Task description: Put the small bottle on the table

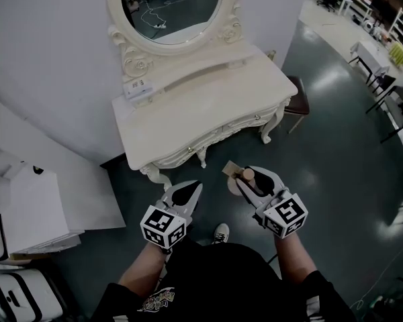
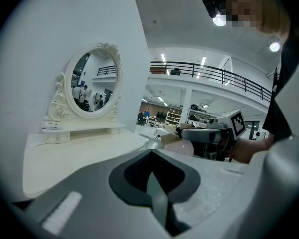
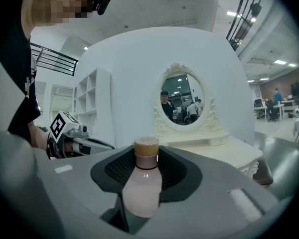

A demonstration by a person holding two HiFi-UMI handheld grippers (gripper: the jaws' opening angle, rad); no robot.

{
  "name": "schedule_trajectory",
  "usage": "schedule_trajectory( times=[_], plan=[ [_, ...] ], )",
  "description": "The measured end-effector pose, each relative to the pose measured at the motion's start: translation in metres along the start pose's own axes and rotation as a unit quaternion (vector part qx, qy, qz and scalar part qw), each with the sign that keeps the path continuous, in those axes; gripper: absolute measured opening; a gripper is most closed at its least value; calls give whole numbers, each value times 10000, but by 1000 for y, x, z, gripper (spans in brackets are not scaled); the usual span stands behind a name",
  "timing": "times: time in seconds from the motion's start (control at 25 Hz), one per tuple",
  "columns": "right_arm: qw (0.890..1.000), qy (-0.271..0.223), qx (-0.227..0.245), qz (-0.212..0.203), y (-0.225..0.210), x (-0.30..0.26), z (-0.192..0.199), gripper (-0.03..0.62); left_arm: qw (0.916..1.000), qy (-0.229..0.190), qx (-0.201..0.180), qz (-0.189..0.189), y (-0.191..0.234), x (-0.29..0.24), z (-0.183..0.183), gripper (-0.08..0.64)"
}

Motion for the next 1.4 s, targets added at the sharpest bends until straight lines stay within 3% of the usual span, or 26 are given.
schedule_trajectory(
  times=[0.64, 1.4],
  plan=[
    [9996, -110, -186, -189, -21, -5, 0, 166, 9997, 101, -79, -198, -6, -10, -10, 0],
    [9999, -32, -110, 76, -51, -96, -26, 166, 9999, 49, 26, 134, 91, -56, -41, 0]
  ],
)
Point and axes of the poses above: the fingertips, and each gripper's own axes: x backward along the fingers, y to its left, z out of its underside, the point moved 10 cm from there along x, backward along the fingers, and after that the axes turned 2 degrees about -y, right-handed, at the moved point
